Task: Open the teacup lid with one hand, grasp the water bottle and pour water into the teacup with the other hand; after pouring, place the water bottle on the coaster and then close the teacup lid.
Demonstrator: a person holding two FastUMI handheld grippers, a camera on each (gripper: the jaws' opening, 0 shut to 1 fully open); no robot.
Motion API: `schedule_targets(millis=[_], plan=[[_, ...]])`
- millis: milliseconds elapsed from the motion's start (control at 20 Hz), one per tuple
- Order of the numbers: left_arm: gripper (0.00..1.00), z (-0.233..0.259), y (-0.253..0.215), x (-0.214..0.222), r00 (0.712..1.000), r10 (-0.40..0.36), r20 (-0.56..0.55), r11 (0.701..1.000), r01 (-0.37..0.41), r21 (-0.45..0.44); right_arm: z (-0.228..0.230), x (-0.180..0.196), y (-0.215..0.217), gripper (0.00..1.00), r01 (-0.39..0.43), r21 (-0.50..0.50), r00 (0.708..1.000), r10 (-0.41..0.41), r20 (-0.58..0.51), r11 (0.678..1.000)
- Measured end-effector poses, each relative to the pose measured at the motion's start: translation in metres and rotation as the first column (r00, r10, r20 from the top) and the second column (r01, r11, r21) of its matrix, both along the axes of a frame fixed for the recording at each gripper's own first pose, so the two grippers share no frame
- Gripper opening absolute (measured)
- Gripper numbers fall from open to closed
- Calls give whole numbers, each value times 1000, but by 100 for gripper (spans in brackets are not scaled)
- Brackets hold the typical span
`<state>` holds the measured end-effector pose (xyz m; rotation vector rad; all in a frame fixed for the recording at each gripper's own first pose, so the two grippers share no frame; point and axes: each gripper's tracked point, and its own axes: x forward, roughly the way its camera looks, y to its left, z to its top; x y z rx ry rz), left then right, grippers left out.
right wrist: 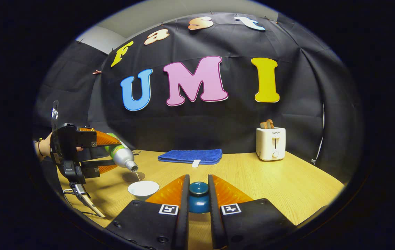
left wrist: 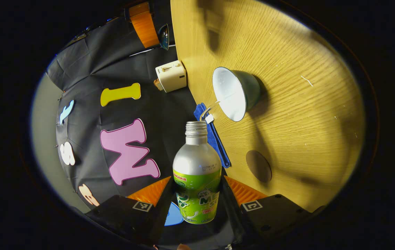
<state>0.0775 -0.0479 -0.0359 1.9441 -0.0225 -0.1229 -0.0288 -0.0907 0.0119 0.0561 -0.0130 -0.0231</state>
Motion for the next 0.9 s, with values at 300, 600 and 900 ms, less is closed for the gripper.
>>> schedule_targets(millis=[300,600,900], plan=[[78,5,6,1,1000,2,12,998,-3,70,1,0,-1,30,0,1,1000,0,3,1000],[78,14,9,4,1000,-2,27,990,-2,141,2,-1,-1,30,-1,4,1000,1,6,1000],[78,20,7,5,999,-14,34,978,6,209,5,-2,-3,30,2,4,1000,-2,14,1000]])
